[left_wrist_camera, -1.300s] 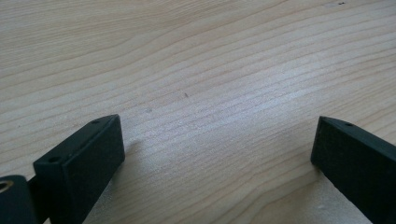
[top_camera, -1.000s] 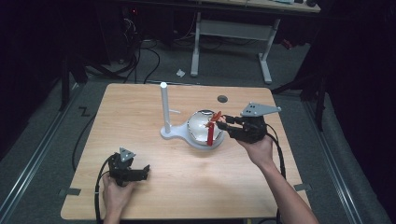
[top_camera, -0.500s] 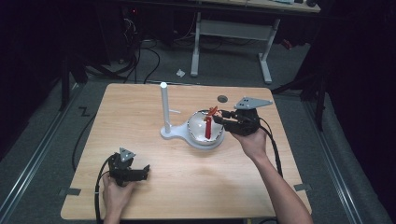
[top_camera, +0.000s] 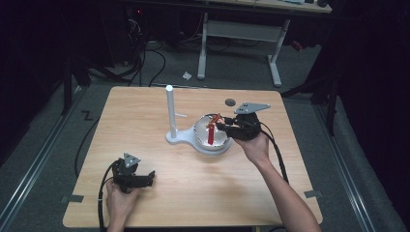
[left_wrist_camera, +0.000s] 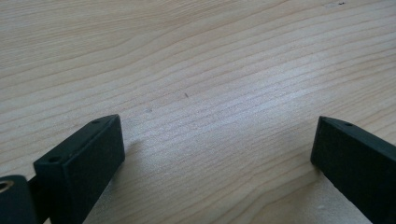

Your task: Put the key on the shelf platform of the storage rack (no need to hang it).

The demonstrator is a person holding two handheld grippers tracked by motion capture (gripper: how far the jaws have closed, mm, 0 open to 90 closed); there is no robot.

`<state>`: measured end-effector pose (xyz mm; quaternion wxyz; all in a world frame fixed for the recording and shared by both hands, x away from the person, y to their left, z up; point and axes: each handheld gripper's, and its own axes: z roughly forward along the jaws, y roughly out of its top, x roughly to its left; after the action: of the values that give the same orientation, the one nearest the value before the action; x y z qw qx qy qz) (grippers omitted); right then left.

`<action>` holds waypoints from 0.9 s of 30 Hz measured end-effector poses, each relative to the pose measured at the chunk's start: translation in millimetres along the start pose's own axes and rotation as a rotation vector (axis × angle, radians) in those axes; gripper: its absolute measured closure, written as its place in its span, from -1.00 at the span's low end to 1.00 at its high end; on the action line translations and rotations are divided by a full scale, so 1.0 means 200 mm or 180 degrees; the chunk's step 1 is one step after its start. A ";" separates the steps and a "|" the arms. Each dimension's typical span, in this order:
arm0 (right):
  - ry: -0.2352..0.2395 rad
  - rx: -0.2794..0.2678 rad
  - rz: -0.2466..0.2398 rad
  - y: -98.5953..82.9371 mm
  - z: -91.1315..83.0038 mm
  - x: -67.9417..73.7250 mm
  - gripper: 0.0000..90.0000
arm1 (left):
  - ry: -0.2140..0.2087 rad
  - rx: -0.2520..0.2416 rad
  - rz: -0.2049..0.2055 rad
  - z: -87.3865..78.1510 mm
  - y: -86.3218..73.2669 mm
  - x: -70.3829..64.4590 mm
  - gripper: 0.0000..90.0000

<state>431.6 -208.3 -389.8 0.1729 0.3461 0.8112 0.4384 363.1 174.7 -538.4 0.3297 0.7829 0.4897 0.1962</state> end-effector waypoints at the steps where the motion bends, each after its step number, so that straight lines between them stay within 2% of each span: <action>1: 0.0000 0.0016 0.0008 0.00 0.01 0.00 0.46 | 0.0000 0.0001 0.0001 0.00 0.00 0.00 -0.93; 10: 0.0019 0.0116 0.0069 -0.02 0.10 -0.02 0.46 | 0.0001 0.0000 -0.0001 0.00 0.00 0.00 -0.93; 13: 0.0002 0.0217 0.0105 -0.05 0.16 -0.03 0.46 | 0.0000 0.0000 -0.0003 0.00 0.00 0.00 -0.93; 27: -0.0021 0.0438 0.0249 -0.11 0.30 -0.07 0.45 | 0.0000 0.0000 -0.0002 0.00 0.00 0.00 -0.93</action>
<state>468.3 -191.2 -441.7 0.1342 0.3901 0.8247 0.3868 363.1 174.6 -538.4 0.3298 0.7828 0.4900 0.1960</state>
